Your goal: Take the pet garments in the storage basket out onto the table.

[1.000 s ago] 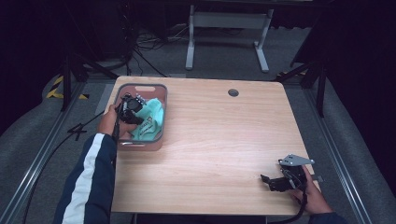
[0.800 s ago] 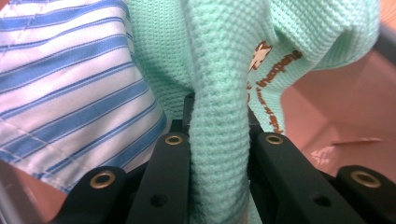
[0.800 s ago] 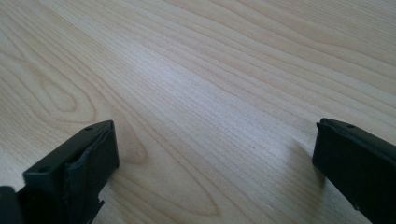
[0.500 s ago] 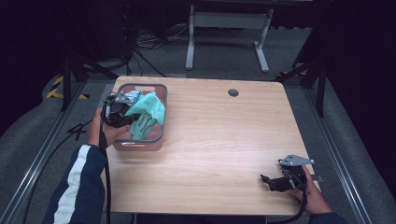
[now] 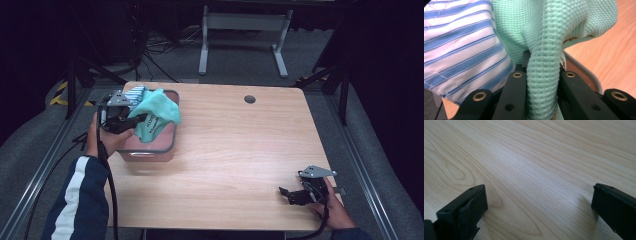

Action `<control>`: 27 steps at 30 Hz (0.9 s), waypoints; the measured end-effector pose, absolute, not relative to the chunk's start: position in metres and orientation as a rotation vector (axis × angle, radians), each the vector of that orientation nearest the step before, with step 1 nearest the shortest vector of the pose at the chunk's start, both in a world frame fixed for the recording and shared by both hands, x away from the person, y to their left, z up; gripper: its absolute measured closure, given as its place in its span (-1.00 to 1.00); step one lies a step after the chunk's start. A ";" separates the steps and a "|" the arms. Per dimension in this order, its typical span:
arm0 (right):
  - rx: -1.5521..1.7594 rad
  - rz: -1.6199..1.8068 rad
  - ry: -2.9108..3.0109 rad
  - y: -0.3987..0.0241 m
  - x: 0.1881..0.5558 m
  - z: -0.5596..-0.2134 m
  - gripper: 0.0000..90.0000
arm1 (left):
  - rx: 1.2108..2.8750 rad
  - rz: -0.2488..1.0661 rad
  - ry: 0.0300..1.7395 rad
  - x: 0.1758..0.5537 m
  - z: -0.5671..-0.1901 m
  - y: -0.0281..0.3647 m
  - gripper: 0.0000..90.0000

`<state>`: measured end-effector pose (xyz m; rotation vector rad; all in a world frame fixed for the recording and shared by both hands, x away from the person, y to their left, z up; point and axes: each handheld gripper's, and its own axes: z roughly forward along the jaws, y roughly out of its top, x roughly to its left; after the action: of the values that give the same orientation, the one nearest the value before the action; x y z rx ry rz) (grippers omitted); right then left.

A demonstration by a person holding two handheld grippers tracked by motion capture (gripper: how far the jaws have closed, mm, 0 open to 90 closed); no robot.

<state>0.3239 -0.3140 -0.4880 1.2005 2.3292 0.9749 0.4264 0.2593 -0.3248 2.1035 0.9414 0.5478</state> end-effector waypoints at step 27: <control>1.201 0.976 2.328 -0.314 0.324 -0.488 -0.99 | 2.140 0.472 0.657 0.407 -0.293 0.177 0.81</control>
<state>0.3237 -0.3140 -0.4881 1.2012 2.3283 0.9757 0.4070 0.1770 -0.2933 2.1395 0.6567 0.4718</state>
